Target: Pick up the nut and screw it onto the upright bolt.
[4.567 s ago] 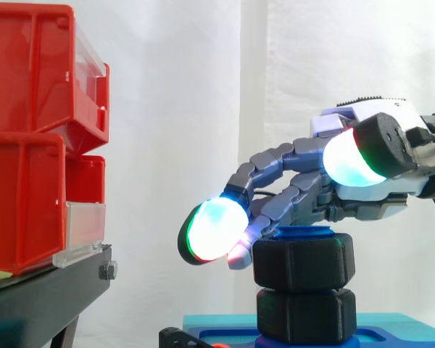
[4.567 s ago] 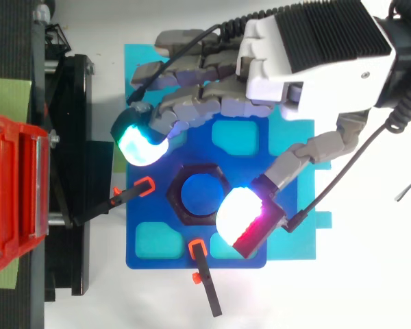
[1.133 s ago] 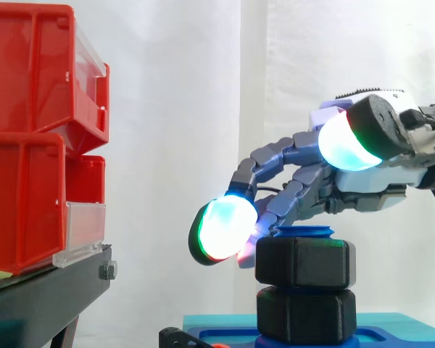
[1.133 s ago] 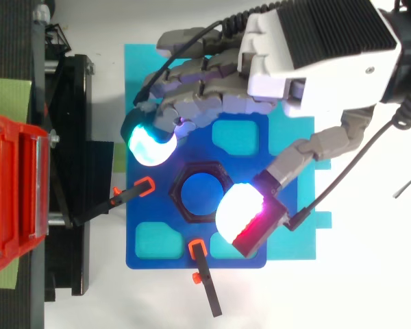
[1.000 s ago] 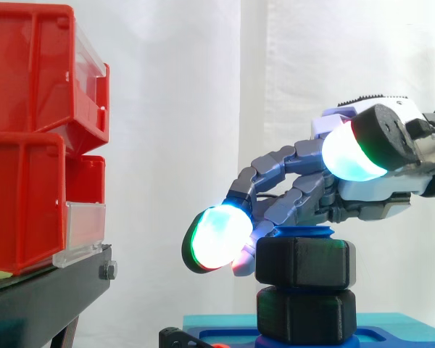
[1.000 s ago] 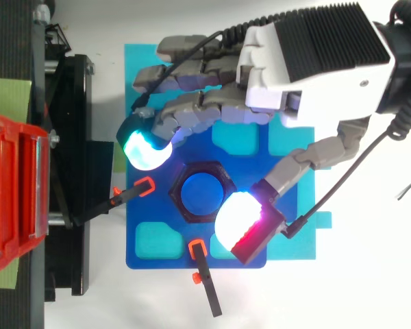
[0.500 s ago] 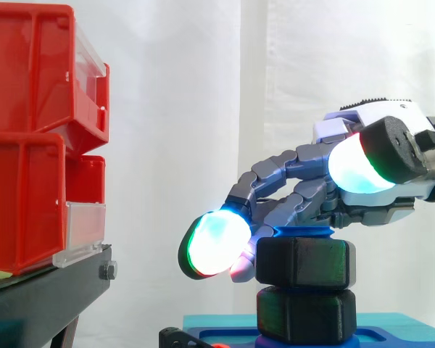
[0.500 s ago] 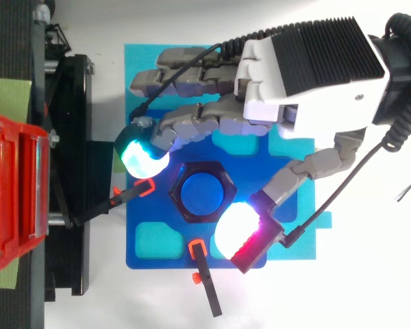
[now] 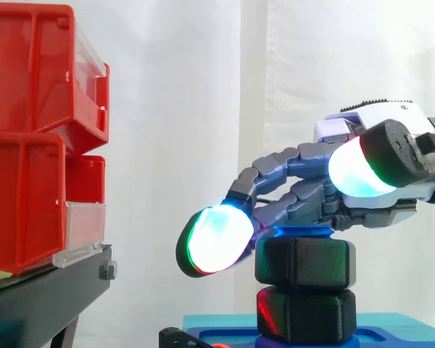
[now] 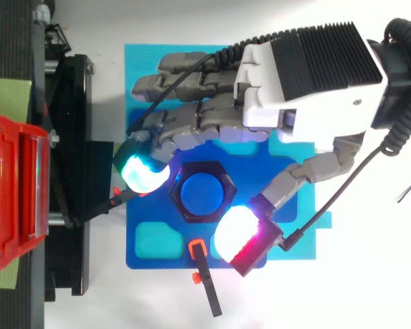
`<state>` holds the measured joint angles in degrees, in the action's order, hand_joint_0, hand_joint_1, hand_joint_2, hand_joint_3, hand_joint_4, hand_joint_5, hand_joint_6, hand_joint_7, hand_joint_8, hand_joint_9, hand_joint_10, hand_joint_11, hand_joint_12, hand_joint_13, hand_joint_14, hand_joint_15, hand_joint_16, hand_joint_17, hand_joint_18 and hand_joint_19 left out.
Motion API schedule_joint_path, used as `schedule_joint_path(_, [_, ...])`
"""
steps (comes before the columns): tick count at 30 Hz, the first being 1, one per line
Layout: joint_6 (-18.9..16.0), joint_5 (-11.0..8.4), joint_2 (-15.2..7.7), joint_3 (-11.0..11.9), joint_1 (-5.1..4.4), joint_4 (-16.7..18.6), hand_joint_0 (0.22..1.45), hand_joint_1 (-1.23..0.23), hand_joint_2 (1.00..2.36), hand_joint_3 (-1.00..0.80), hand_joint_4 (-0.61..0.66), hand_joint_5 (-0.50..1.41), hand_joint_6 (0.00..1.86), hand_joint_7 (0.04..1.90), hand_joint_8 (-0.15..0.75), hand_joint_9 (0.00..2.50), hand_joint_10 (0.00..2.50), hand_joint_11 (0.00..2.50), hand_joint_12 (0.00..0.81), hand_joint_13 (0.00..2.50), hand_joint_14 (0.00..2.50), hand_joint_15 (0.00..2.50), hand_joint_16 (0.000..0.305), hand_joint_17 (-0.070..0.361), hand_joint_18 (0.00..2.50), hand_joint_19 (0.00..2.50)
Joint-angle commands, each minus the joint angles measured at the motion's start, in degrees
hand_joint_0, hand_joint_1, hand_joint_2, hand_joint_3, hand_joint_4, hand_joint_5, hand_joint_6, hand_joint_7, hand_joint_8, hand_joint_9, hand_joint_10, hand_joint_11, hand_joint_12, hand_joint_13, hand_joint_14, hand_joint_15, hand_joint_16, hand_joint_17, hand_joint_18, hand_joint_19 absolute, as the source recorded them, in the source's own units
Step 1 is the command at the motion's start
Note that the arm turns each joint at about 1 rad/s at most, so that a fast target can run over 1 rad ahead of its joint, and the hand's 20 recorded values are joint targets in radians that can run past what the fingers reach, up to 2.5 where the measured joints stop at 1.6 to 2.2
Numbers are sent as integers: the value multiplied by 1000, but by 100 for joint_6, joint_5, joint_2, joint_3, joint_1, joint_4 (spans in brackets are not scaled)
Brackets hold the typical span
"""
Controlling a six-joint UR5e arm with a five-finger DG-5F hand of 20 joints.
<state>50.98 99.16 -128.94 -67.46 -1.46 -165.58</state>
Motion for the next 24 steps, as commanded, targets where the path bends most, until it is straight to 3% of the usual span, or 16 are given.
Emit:
schedule_joint_path(1, [0,-2,0,-4,5,-1,408,-503,1000,-500,109,-258,500,550,232,118,0,0,378,115,0,0,61,136,0,0])
schedule_joint_path(4, [0,7,0,-4,-4,-1,407,-492,1000,-500,113,-258,500,569,225,9,0,0,376,107,0,0,58,131,0,0])
schedule_joint_path(24, [9,7,0,-74,5,17,423,-498,1000,-500,237,-171,502,744,273,302,0,0,366,273,0,0,46,103,0,0])
